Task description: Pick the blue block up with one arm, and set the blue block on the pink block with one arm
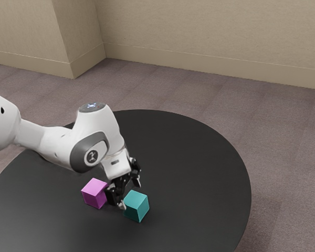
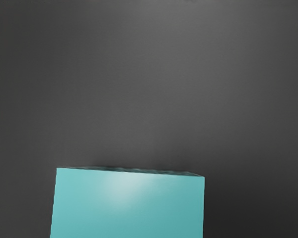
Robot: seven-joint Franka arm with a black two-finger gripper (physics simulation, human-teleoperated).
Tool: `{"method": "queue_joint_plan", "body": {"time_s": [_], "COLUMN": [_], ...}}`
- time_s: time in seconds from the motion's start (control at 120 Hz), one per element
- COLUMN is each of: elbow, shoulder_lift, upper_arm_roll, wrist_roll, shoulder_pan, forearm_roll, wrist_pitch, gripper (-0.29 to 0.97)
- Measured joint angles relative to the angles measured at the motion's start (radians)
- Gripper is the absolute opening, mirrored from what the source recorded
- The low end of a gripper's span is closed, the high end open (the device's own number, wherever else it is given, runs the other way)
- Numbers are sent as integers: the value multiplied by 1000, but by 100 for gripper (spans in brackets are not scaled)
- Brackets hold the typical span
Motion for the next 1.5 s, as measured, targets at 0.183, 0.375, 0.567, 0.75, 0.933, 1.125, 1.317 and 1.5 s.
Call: {"method": "queue_joint_plan", "body": {"time_s": [0.183,0.375,0.567,0.75,0.933,1.125,1.317,1.5], "elbow": [21,21,22,22,32,44,49,49], "shoulder_lift": [63,80,88,114,147,158,174,165], "upper_arm_roll": [5,14,15,16,22,24,25,27], "wrist_roll": [-18,-32,-44,-52,-63,-78,-89,-97], "shoulder_pan": [0,4,4,5,5,3,2,3], "forearm_roll": [30,80,99,105,143,171,177,179], "wrist_pitch": [-30,-63,-77,-74,-56,-48,-45,-43], "gripper": [69,68,68,68,68,64,59,44]}}
